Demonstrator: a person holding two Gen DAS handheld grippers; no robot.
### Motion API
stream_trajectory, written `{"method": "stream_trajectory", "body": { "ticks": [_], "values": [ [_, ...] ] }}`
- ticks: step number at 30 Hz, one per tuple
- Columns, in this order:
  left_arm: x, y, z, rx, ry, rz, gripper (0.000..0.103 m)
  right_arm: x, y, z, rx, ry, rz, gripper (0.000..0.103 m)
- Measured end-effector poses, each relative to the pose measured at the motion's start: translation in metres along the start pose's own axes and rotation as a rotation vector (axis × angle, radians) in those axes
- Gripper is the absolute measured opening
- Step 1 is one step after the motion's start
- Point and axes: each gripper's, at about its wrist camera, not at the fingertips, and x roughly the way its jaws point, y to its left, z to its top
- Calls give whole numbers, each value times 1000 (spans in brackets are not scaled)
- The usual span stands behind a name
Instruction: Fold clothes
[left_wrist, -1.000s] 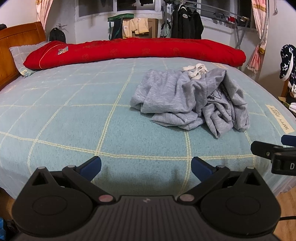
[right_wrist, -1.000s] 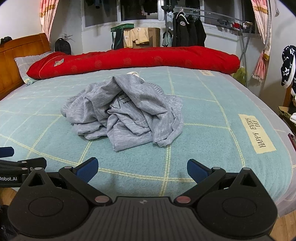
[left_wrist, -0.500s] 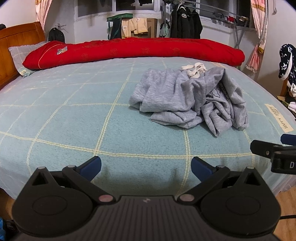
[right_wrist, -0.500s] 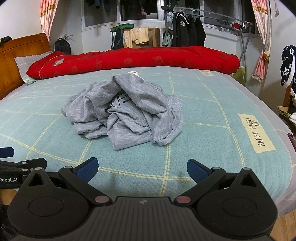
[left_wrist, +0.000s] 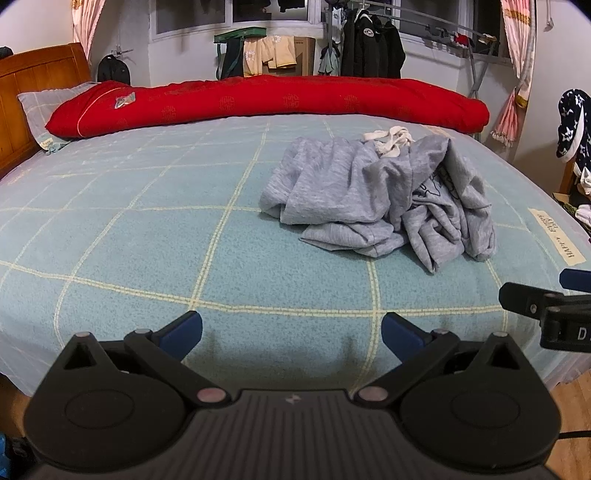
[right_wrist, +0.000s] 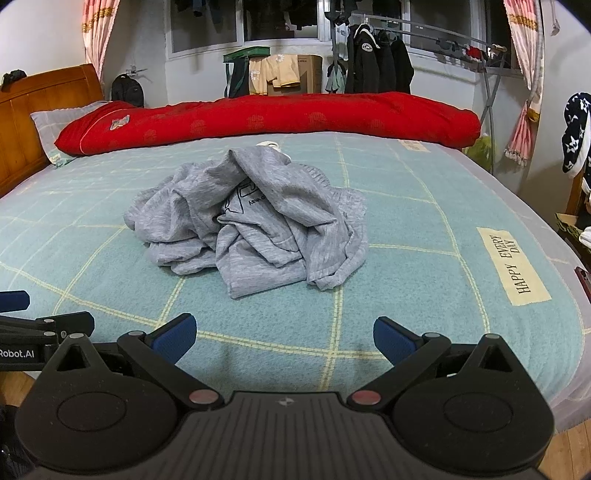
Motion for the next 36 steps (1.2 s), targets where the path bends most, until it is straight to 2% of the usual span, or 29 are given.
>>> {"method": "stream_trajectory", "body": {
  "ticks": [20, 36],
  "values": [
    [4, 6, 4, -38, -6, 8, 102, 3, -1, 1, -5, -1, 4, 103],
    [8, 1, 2, -24, -1, 0, 102, 8, -2, -2, -2, 5, 7, 103]
  ]
}}
